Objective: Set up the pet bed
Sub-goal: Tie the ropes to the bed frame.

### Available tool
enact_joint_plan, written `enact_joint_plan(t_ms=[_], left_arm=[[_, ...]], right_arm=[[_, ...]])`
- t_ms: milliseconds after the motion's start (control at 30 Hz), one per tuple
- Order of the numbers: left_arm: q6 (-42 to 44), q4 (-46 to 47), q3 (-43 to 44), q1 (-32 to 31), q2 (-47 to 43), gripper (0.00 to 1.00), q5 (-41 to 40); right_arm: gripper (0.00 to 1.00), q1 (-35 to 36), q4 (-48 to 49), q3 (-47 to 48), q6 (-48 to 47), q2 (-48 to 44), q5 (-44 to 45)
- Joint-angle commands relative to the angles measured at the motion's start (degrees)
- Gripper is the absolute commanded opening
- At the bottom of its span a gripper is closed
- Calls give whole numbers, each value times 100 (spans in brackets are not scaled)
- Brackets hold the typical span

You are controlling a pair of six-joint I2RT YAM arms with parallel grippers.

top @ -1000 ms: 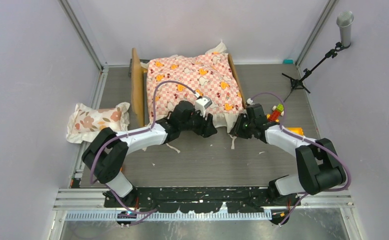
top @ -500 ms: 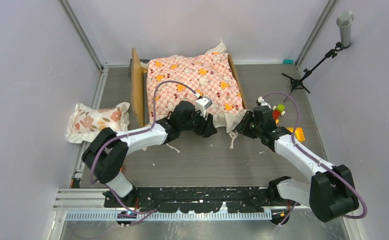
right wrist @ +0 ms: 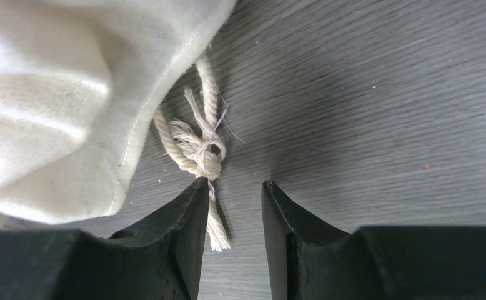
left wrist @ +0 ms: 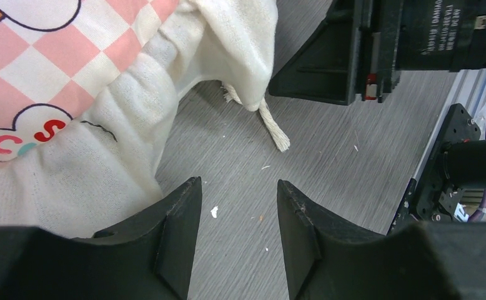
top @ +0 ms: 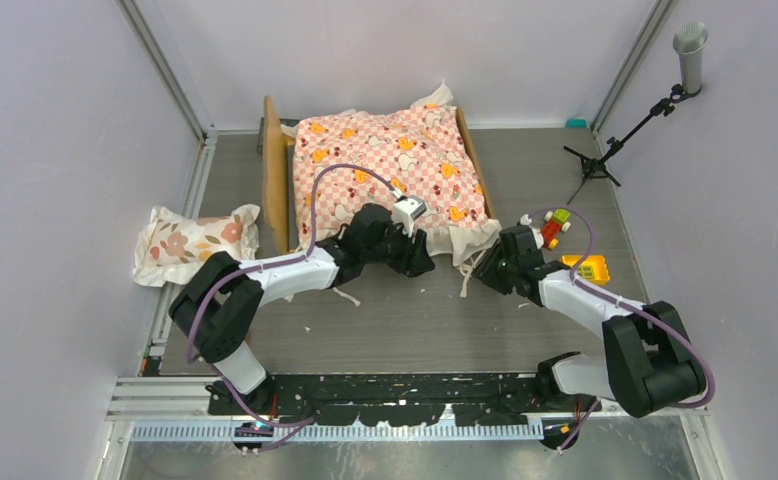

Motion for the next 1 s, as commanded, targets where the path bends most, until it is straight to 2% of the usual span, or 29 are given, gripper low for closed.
enact_joint_plan(t_ms=[0,400,733,967], left_arm=[[-41,258,222,-29,-21,49,127],[4,219,238,-29,-23,49,284],[97,56,263,-29,-74,48,344],[182,-20,196,-29,-211,48,340]], right_arm=[[42,-16,594,-106,288,184,-9],[40,-14,723,-24,257,547,-9],[36,-6,67,229,-68,829,82],[34,197,-421,544,-186,1141,464]])
